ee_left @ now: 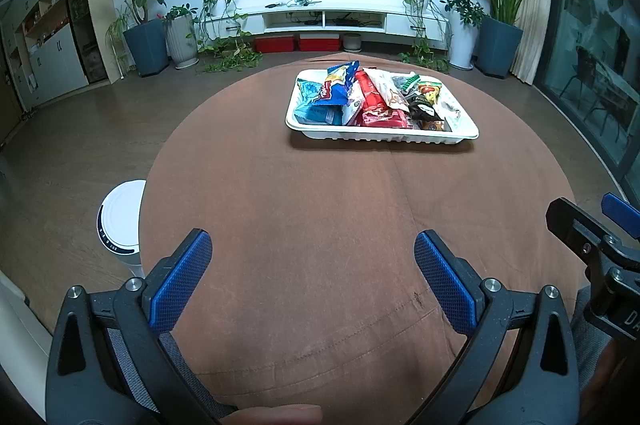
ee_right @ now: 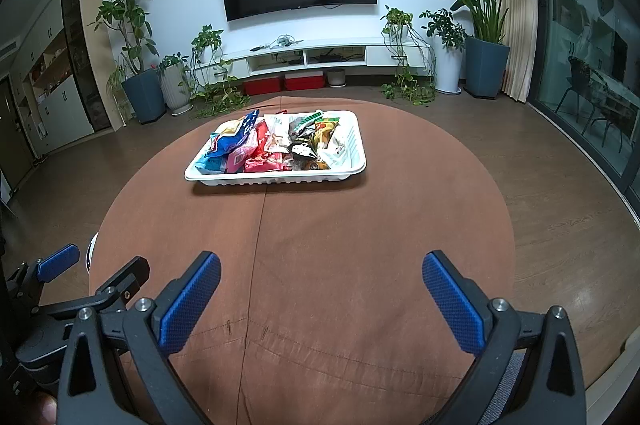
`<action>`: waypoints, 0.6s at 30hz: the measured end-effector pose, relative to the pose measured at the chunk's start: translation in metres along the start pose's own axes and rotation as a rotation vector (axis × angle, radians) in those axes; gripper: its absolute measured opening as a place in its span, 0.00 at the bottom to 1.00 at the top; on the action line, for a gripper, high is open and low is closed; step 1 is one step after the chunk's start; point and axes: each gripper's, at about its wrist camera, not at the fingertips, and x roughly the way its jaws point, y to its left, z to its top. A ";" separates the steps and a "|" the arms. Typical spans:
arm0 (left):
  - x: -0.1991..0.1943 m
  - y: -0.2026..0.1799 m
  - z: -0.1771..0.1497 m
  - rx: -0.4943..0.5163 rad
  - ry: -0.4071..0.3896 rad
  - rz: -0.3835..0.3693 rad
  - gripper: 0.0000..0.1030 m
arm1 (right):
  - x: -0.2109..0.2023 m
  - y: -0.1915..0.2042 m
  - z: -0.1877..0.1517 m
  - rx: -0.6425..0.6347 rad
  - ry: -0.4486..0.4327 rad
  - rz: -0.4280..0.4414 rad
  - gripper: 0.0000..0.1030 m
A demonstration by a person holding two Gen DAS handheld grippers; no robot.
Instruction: Organize snacks
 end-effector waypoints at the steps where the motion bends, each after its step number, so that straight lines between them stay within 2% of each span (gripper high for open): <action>1: 0.000 0.000 0.000 0.000 -0.001 0.000 1.00 | 0.000 0.000 0.000 0.000 0.000 0.001 1.00; 18: 0.003 0.001 -0.002 -0.009 0.019 -0.017 1.00 | 0.005 0.002 -0.005 -0.006 0.011 0.002 1.00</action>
